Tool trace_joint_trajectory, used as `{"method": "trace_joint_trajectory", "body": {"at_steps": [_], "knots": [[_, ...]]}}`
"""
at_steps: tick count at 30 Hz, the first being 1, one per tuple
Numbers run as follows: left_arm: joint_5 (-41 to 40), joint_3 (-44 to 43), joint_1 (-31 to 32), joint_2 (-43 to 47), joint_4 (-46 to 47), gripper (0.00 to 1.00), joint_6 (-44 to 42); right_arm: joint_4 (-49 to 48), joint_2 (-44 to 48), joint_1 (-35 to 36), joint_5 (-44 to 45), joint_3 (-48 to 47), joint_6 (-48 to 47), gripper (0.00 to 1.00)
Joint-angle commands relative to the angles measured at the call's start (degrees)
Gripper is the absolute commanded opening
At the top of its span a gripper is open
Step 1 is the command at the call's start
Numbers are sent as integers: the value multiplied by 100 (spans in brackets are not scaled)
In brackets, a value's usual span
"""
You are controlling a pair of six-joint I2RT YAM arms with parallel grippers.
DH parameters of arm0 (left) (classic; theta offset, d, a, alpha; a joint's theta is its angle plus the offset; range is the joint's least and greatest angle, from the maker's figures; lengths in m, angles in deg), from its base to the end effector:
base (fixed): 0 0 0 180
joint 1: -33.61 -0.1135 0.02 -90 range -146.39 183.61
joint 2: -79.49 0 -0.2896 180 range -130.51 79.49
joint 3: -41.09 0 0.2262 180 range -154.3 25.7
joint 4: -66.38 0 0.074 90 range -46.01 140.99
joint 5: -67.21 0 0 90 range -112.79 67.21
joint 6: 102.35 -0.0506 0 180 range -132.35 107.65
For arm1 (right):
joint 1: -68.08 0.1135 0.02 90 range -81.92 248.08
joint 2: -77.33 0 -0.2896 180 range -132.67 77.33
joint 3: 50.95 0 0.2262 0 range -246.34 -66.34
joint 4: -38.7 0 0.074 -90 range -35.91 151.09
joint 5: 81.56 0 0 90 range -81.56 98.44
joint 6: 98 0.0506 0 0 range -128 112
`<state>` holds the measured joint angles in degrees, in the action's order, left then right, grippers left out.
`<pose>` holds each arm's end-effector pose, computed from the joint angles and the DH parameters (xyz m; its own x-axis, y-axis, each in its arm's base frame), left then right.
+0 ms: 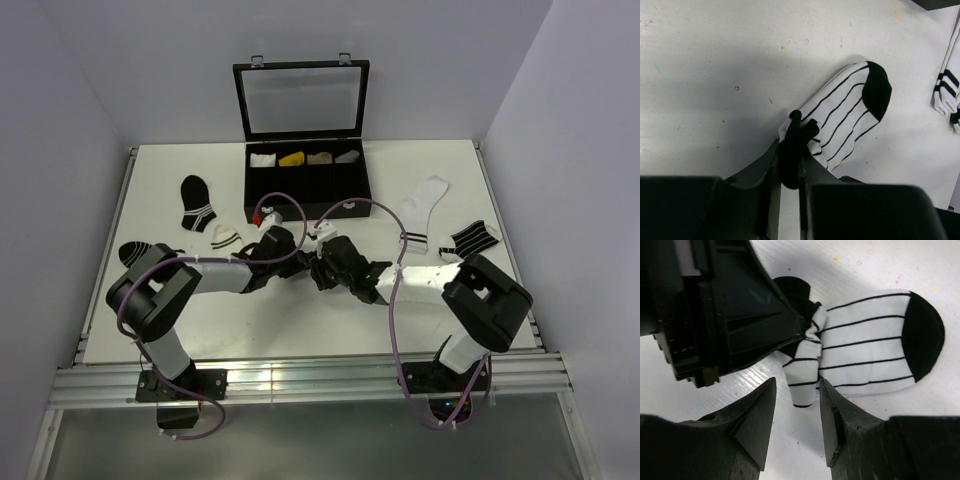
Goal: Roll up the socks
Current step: Roll the sock at the center of the board.
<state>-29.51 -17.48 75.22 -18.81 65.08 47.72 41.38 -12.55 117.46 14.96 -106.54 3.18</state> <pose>0.2503 -0.2144 0.1739 -0.7592 -0.4768 -0.4430 -0.1292 0.7775 -0.6154 0.2033 0.2282 0.2009 -0.5189 -0.3091 -0.7970 -0.6060 0.7906 0.0879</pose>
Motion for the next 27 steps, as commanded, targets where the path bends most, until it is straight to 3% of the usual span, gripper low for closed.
{"method": "trace_joint_trajectory", "body": {"at_steps": [1, 11, 14, 15, 17, 18, 20, 23, 24, 27], "knots": [[83, -68, 6, 57, -530, 1, -154, -311, -125, 168, 200, -277, -239, 47], [118, -85, 6, 57, -547, 0, -119, -92, -564, 361, 542, -523, -196, 46], [101, -50, -3, 100, -565, 0, -101, 5, -696, 352, 639, -532, -72, 35], [92, -42, 5, 118, -565, 0, -92, 40, -740, 352, 648, -532, -2, 25], [57, 11, 6, 171, -556, 1, -57, 119, -767, 344, 675, -550, 77, 14], [31, 29, 6, 206, -539, 4, -31, 137, -741, 344, 657, -541, 103, 6], [-48, 81, 6, 259, -547, 10, 4, 155, -697, 317, 561, -515, 208, 0], [-189, 247, 6, 417, -442, 31, 83, 155, -609, 81, -18, -427, 498, 0], [-224, 301, 6, 530, -398, 44, 144, 155, -600, -24, -202, -418, 595, 0], [-347, 477, 6, 707, -205, 67, 241, 68, -661, -499, -1151, -331, 876, 0]]}}
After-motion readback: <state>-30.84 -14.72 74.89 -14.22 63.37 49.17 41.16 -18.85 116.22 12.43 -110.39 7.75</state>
